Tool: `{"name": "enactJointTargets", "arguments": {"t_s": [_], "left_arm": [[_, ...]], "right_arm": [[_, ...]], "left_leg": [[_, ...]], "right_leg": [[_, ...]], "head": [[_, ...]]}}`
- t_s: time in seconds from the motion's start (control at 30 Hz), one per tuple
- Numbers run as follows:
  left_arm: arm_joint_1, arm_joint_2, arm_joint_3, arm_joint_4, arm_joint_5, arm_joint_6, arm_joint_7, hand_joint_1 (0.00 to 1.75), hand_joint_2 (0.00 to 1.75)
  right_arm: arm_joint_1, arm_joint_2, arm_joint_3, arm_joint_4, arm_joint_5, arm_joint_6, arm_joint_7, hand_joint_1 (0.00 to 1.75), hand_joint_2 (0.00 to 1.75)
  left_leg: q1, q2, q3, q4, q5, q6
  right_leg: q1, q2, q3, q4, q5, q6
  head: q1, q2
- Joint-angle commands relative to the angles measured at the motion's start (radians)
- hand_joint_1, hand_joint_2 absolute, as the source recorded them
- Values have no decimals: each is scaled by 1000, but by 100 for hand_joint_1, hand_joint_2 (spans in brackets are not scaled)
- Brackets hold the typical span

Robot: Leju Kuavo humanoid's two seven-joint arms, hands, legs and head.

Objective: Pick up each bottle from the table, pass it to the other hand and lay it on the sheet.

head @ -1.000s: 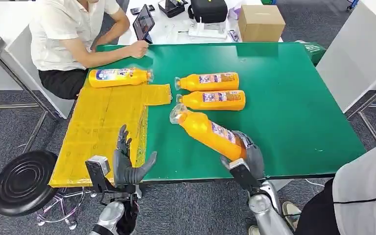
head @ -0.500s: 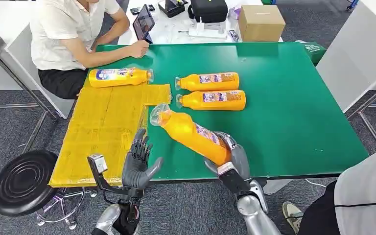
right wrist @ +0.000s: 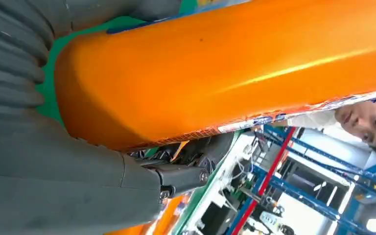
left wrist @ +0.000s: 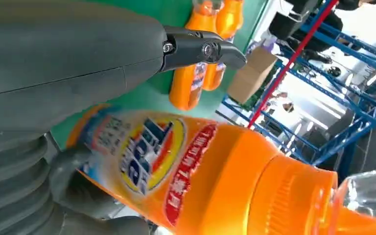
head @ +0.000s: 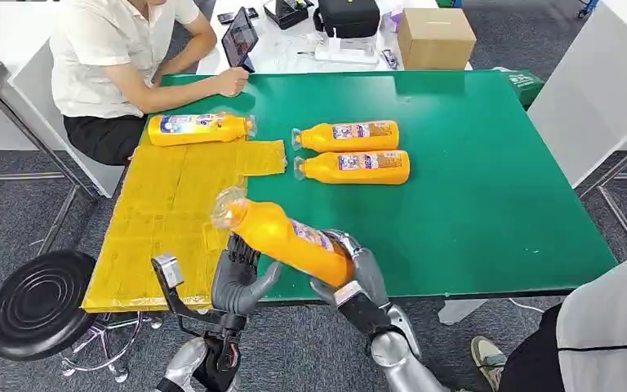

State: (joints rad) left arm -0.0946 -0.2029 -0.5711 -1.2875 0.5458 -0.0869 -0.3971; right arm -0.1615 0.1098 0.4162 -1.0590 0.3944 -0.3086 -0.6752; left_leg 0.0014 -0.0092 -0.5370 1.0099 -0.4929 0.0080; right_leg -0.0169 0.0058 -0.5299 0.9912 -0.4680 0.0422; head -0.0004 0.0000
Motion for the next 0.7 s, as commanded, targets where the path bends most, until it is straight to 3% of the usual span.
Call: {"name": "enactJointTargets", "arguments": {"t_s": [0.03, 0.57, 0.6, 0.63, 0.67, 0.7], "left_arm": [[-45, 38, -30, 12, 33, -22, 0, 0, 175], [-75, 26, -43, 75, 65, -15, 18, 0, 175], [-81, 22, -37, 83, 76, -16, 19, 7, 175], [-83, 23, -38, 83, 83, -26, 18, 80, 175], [-84, 25, -41, 81, 85, -38, 17, 175, 175], [-84, 25, -41, 81, 85, -38, 17, 175, 175]], "right_arm": [[-66, 19, 78, 155, -6, 15, -12, 175, 175], [-82, 38, 169, 209, 19, 4, -19, 175, 175], [-79, 36, 180, 206, 17, 6, -21, 175, 175], [-77, 36, 187, 203, 13, 7, -22, 175, 175], [-76, 35, 190, 202, 10, 11, -23, 175, 175], [-76, 35, 190, 202, 10, 11, -23, 175, 175]], "left_leg": [[1, 2, 0, 0, 1, -1], [0, 1, 0, 0, 1, -1], [0, 1, 0, 0, 1, 0], [1, 1, 0, 0, 1, -1], [0, 0, 0, 0, 1, 0], [0, 1, 0, 0, 1, 0]], "right_leg": [[1, 1, 0, -1, 2, -2], [1, 0, 0, 0, 1, -1], [0, 0, 0, 0, 1, -1], [1, 0, 0, -1, 1, -2], [0, -1, 0, 0, 1, -1], [0, 0, -1, 0, 1, -1]], "head": [[0, 0], [0, 0], [0, 0], [0, 0], [0, 0], [0, 0]]}}
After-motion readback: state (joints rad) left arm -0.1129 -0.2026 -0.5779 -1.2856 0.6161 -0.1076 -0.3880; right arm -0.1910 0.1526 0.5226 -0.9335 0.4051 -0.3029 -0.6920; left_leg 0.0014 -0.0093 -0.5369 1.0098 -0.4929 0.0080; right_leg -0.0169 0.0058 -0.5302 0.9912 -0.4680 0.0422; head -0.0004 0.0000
